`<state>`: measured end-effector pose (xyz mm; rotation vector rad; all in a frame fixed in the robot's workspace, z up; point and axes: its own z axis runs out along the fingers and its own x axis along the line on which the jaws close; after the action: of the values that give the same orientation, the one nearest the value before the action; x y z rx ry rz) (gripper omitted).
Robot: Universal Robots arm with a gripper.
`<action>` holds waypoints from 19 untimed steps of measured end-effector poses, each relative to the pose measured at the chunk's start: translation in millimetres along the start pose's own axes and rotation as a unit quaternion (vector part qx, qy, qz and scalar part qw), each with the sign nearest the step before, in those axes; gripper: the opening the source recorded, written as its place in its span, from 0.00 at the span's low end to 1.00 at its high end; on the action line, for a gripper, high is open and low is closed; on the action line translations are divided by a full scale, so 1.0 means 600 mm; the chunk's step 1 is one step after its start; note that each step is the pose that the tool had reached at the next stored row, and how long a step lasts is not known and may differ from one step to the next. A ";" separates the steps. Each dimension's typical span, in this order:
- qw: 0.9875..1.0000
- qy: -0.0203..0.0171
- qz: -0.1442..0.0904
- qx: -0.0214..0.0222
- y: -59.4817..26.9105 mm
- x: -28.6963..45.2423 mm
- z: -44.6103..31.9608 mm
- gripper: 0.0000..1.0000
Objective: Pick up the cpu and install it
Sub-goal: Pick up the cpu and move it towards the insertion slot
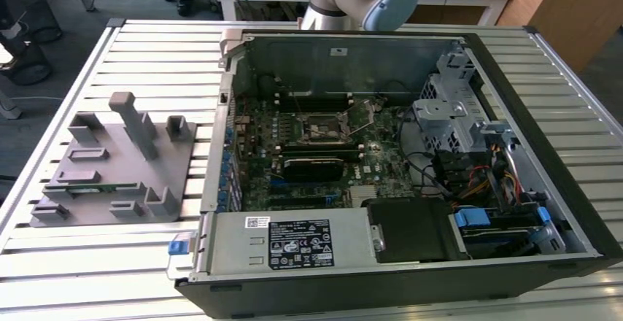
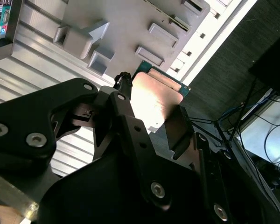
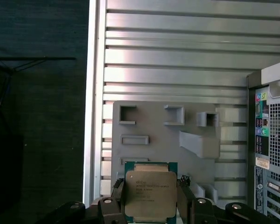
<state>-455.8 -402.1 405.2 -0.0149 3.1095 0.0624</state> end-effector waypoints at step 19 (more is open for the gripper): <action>1.000 0.000 0.000 0.000 0.000 -0.036 0.002 0.53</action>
<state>-434.1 -402.1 404.9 -0.0147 3.1096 0.0623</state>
